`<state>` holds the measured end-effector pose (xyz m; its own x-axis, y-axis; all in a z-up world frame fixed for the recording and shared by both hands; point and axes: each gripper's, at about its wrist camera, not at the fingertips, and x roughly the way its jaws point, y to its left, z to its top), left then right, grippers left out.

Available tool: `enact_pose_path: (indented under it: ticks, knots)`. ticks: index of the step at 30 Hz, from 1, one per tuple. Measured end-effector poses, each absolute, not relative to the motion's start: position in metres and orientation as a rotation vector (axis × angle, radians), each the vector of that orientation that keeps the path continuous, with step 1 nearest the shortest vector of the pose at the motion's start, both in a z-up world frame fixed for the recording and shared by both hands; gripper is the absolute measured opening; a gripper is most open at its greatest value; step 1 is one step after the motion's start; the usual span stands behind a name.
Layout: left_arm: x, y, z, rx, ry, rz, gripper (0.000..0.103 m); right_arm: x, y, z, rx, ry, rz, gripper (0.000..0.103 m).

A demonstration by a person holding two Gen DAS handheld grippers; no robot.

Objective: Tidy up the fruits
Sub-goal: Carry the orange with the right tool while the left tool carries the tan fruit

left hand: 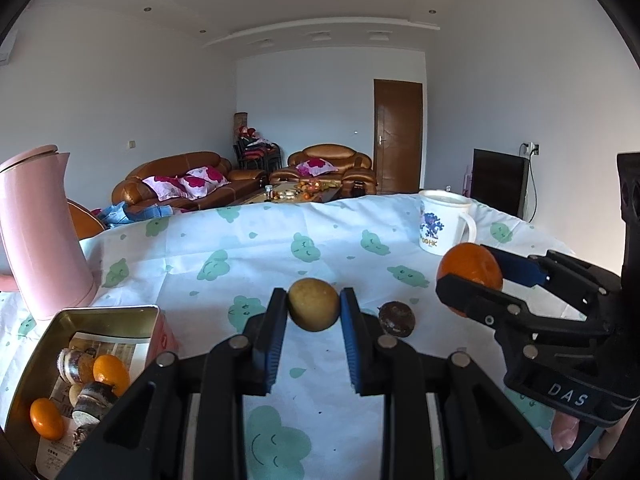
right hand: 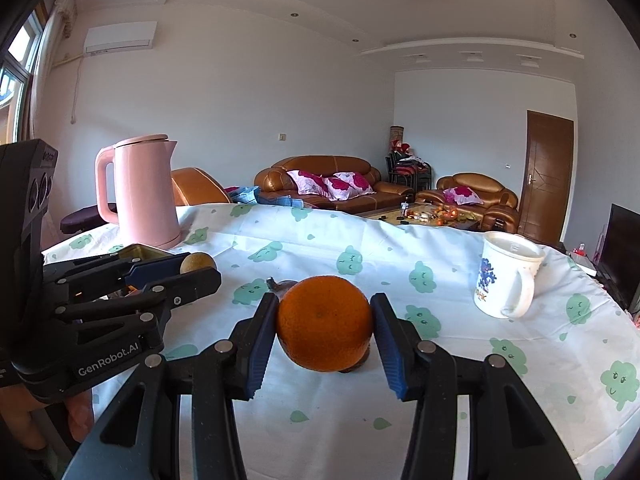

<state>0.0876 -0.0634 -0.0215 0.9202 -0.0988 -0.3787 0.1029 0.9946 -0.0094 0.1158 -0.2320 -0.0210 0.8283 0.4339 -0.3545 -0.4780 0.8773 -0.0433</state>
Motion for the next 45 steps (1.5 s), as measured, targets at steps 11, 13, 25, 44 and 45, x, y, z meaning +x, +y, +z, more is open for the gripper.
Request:
enact_pose_path:
  ticks: [11,13,25,44,45]
  knots:
    - [0.078,-0.041,-0.023,0.003,0.397,-0.075,0.028,0.114,-0.206,-0.023,-0.156,0.361,0.541,0.049]
    - [0.076,-0.037,-0.023,0.000,0.397,-0.070,0.028,0.113,-0.201,-0.022,-0.159,0.363,0.552,0.049]
    - [0.064,-0.007,-0.024,-0.018,0.403,-0.021,0.028,0.105,-0.171,-0.018,-0.176,0.366,0.628,0.049]
    - [0.044,0.037,-0.025,-0.040,0.407,0.065,0.028,0.098,-0.124,-0.014,-0.211,0.368,0.726,0.049]
    - [0.043,0.039,-0.025,-0.042,0.407,0.068,0.028,0.098,-0.123,-0.013,-0.211,0.369,0.730,0.049]
